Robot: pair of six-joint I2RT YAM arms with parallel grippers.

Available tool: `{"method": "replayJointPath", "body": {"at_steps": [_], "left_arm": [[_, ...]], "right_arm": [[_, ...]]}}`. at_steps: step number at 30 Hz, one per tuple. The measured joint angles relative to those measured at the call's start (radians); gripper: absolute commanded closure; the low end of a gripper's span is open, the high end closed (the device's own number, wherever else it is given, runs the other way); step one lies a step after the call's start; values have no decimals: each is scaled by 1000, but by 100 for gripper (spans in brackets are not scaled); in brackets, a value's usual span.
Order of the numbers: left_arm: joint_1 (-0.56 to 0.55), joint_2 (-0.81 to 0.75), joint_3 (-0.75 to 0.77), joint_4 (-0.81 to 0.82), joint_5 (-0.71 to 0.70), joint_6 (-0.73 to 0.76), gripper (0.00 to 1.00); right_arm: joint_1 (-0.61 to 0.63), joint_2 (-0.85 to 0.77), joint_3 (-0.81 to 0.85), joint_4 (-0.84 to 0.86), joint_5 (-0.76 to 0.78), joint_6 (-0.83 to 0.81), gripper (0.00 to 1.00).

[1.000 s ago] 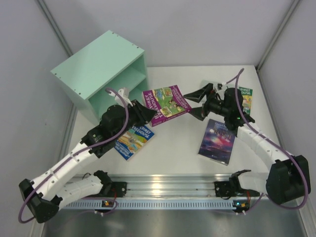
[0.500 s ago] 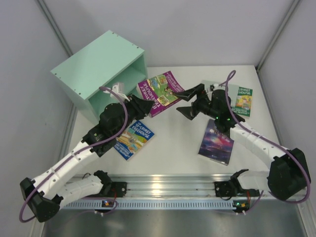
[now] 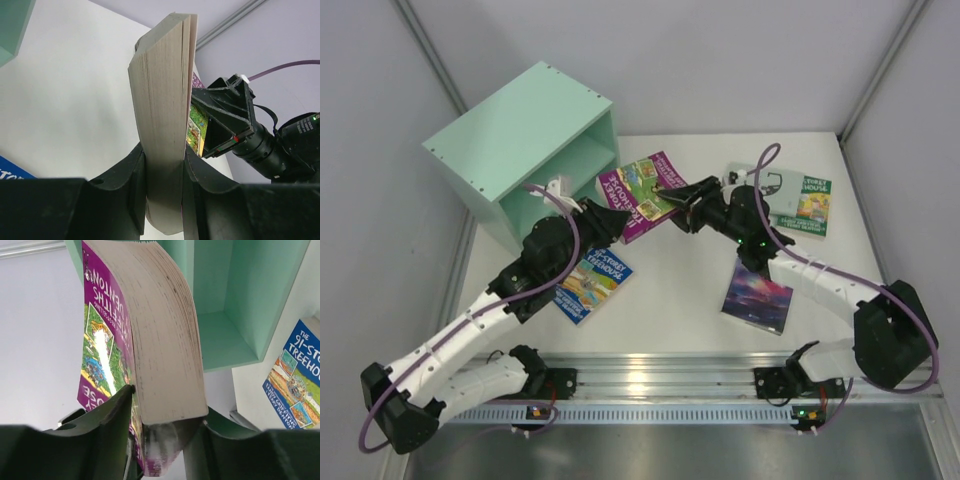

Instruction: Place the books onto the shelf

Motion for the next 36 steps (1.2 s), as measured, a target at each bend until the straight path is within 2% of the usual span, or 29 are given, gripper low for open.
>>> {"method": "replayJointPath", "body": {"at_steps": [3,4,5,6,7,8,9,10,15,17,20,22,28,36], "left_arm": [[0,-4,-4,-2,-15,0,100],[0,-7,-4,-1,-21,0,100],[2,-10,-4,0,-24,1,100],[3,-18,-4,-6,-33,4,92],[3,-23,-1,-16,-39,7,63],[3,-27,10,-38,-48,16,48],[4,-27,31,-73,-60,32,36],[4,-27,56,-113,-71,43,30],[4,-18,250,-335,-161,100,28],[5,11,375,-415,-216,149,28],[4,100,599,-463,-291,213,27],[4,134,690,-462,-341,244,26],[4,127,712,-458,-535,348,24],[7,178,731,-406,-665,492,23]], "right_arm": [[24,14,-1,36,36,25,83],[30,16,-1,50,48,27,100],[36,19,-1,58,57,27,100],[43,24,-1,75,66,29,100],[50,31,-1,91,72,31,100],[55,39,-1,106,77,32,100],[62,49,1,121,80,37,100],[66,59,8,126,78,43,100],[92,131,140,95,74,13,100],[97,159,202,98,77,-2,100],[101,208,291,97,79,-51,100],[104,243,326,69,79,-84,100],[118,346,394,3,88,-132,100],[169,519,533,51,93,-125,100]]}}
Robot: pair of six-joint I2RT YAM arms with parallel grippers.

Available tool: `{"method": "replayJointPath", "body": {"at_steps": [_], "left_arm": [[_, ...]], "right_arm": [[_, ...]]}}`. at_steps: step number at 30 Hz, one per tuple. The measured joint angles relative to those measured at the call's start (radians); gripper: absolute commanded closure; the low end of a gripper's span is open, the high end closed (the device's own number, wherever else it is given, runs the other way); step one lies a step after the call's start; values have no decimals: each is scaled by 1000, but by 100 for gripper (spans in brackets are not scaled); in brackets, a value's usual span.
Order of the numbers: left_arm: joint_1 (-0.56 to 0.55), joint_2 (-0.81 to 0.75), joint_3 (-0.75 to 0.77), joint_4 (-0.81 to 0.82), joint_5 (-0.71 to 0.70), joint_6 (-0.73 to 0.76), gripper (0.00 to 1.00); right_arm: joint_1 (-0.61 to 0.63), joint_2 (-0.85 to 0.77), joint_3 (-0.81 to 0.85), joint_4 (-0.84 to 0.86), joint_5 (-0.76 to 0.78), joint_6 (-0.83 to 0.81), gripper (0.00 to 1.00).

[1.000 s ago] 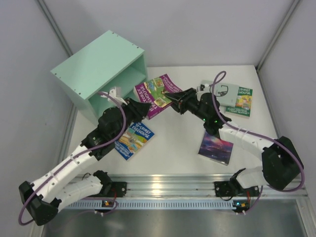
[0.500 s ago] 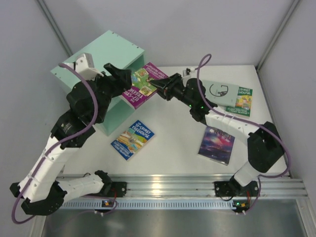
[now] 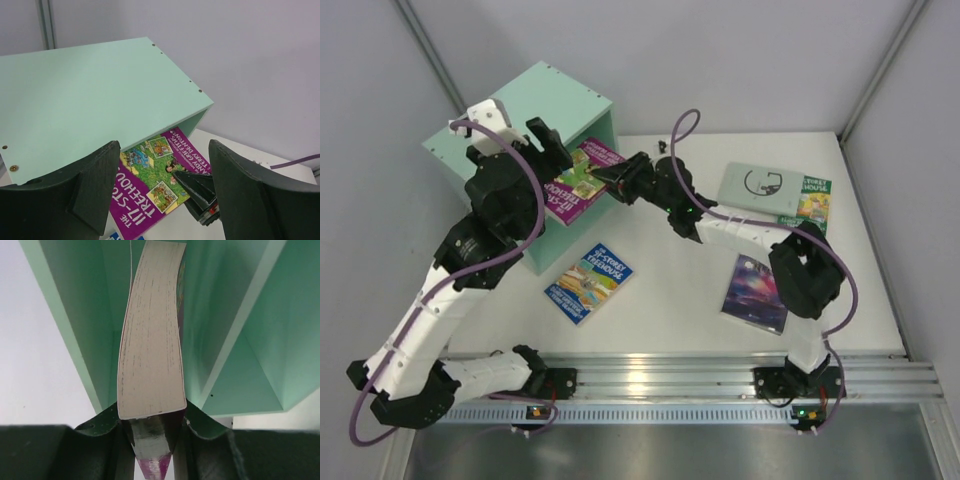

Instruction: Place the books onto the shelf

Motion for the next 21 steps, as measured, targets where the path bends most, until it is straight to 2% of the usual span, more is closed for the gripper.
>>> {"method": "replayJointPath", "body": {"at_steps": [9,14,17,18,21], "left_arm": [[49,14,-55,-26,32,-68,23],[70,12,-127,-51,92,-84,23],[72,10,-142,-58,119,-84,23],[72,6,-146,-58,129,-84,23],[74,-10,-156,-58,138,-84,23]], "right_arm": [[30,225,235,38,35,20,100],[27,337,384,-18,67,19,98],[19,349,401,-56,86,14,89],[16,349,401,-72,93,11,74],[7,349,402,-112,117,4,51]]}}
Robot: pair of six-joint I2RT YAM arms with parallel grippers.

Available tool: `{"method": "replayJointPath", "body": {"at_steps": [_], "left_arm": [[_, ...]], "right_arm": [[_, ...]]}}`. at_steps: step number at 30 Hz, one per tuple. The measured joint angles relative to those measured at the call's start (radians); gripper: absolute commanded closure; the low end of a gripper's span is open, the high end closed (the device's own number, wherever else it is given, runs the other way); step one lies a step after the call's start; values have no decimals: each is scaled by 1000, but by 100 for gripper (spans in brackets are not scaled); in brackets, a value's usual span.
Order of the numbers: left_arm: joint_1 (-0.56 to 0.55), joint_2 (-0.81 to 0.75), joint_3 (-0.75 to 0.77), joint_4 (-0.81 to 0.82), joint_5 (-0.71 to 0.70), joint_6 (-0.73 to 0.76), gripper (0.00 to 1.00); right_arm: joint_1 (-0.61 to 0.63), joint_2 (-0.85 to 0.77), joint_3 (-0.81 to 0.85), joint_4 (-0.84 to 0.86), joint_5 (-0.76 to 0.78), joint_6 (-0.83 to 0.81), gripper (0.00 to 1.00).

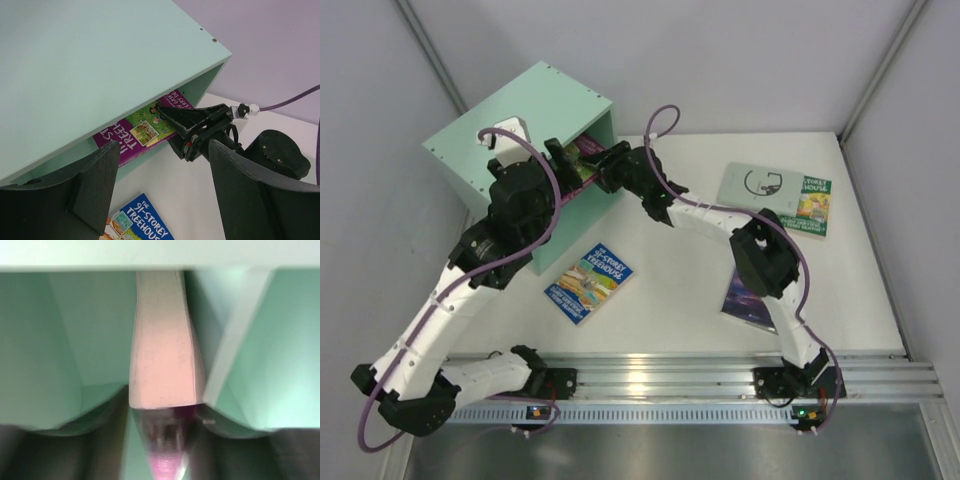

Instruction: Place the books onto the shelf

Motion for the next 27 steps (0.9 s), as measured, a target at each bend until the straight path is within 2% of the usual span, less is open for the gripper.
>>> {"method": "replayJointPath", "body": {"at_steps": [3,9,18,23,27], "left_arm": [[2,-15,-15,-2,10,-1,23],[2,-19,-34,-27,14,-4,23],[3,-28,-36,-43,15,-4,23],[4,-31,-40,-45,19,-4,23],[4,-34,-42,-45,26,-3,23]], "right_arm": [[-9,0,6,-26,18,-10,44],[-17,-14,24,-80,37,-17,36],[-17,-69,24,-251,65,-19,28],[-17,-69,26,-323,66,-28,27],[-17,-70,26,-370,75,-44,33]]}}
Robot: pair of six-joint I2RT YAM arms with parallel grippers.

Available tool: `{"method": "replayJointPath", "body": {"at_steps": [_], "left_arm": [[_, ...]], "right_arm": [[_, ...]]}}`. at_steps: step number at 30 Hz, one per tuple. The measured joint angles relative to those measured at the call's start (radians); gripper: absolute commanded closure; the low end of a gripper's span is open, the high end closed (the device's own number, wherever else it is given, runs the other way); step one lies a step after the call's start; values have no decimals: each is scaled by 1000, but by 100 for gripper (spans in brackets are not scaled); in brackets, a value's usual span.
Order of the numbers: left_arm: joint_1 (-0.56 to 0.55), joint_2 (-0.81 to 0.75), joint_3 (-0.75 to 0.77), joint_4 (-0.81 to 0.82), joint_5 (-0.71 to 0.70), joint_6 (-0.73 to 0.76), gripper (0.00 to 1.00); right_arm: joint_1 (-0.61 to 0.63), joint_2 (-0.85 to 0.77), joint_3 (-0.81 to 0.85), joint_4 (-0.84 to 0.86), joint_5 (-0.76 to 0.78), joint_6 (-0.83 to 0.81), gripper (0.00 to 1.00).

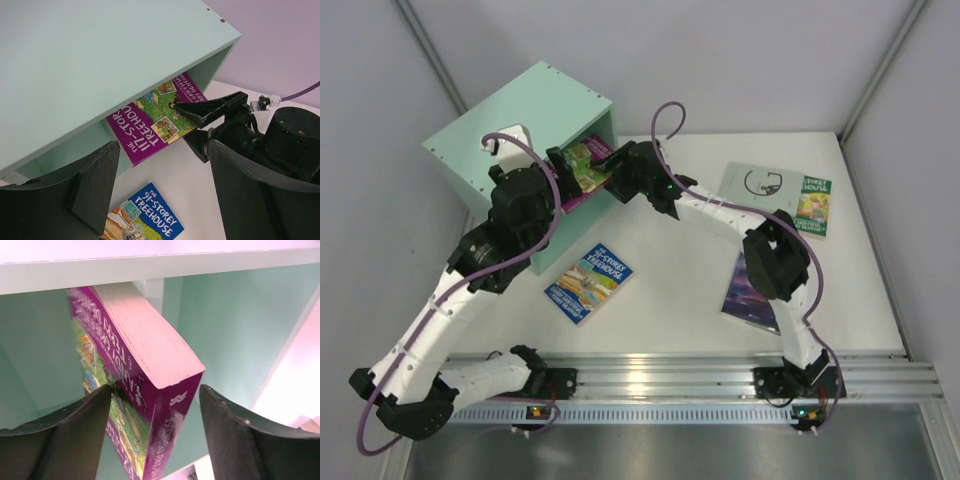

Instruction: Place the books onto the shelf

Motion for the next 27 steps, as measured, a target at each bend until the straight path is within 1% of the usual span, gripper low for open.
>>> {"method": "replayJointPath", "body": {"at_steps": [4,11,13,17,19,20,22,23,24,27], "left_arm": [[0,-5,-2,0,4,0,23],[0,-6,-8,0,14,0,22],[0,-7,-12,0,15,0,22],[1,-7,-13,0,16,0,22],[1,-7,-13,0,15,0,22],[2,-7,-13,0,16,0,23],[3,-8,-13,0,16,-1,22],[3,-9,-14,0,16,-1,23],[3,-10,-15,-1,16,-1,23],[3,-18,-20,-4,15,-2,23]], "right_arm": [[2,-11,0,-21,12,-18,38],[23,-50,-1,-29,52,-26,37],[30,-58,-3,-29,61,-26,38],[38,-63,-8,-29,65,-23,46],[39,-63,-8,-29,66,-21,57],[39,-63,-8,-27,66,-18,69],[39,-63,-9,-20,68,-8,83],[40,-63,-14,-9,69,-5,94],[40,-63,-21,8,70,0,100],[40,-63,-48,60,75,17,100]]}}
